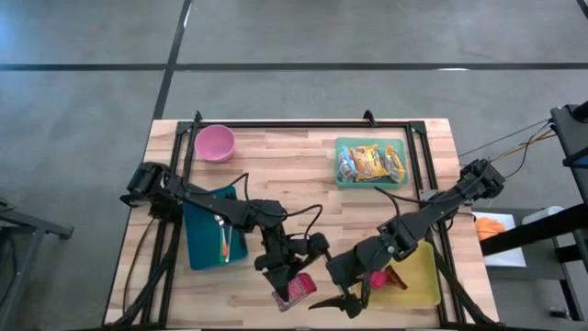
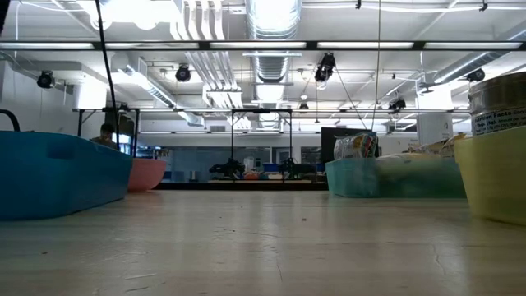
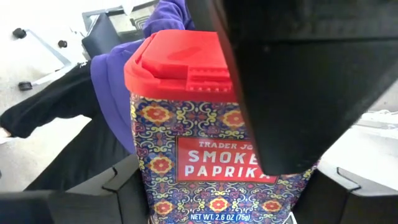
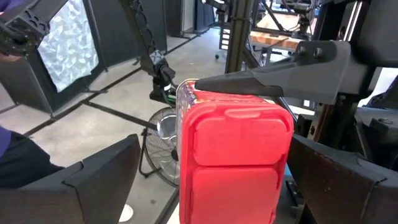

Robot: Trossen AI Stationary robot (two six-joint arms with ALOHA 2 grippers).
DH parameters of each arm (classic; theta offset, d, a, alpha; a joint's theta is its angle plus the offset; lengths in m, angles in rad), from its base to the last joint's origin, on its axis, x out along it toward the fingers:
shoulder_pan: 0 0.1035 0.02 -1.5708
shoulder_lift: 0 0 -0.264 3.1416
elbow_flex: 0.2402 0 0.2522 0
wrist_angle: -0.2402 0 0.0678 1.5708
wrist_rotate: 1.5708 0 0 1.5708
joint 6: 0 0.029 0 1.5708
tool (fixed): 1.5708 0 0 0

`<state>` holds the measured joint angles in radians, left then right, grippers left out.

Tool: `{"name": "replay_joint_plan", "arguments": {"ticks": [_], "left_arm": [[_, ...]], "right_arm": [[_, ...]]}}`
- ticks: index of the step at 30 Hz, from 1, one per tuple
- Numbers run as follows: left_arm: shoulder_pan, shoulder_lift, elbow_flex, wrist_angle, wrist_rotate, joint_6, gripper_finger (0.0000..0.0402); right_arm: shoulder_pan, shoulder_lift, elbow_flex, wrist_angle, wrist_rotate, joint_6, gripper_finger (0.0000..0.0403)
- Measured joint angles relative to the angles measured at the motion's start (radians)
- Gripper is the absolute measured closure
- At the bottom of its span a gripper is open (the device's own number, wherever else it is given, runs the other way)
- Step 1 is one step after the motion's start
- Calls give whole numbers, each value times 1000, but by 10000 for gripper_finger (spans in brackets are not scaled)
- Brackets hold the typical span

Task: Pick & Place Food Item
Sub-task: Put the red spice can into the yellow bin

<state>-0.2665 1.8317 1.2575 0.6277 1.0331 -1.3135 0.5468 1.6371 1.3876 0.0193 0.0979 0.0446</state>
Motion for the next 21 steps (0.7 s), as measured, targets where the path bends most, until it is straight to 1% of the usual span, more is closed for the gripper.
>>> {"name": "replay_joint_plan", "arguments": {"ticks": [6,8,11,17,21], "left_arm": [[4,0,0,3,-21,20,114],[6,0,0,4,-32,28,114],[8,0,0,4,-46,33,114],[11,0,0,2,-49,34,114],[13,0,0,2,-53,29,114]], "right_arm": [[-1,0,0,13,11,0,15],[-2,0,0,15,23,-1,24],[-2,0,0,14,37,-2,65],[-3,1,0,14,30,9,198],[-3,2,0,15,29,21,199]]}}
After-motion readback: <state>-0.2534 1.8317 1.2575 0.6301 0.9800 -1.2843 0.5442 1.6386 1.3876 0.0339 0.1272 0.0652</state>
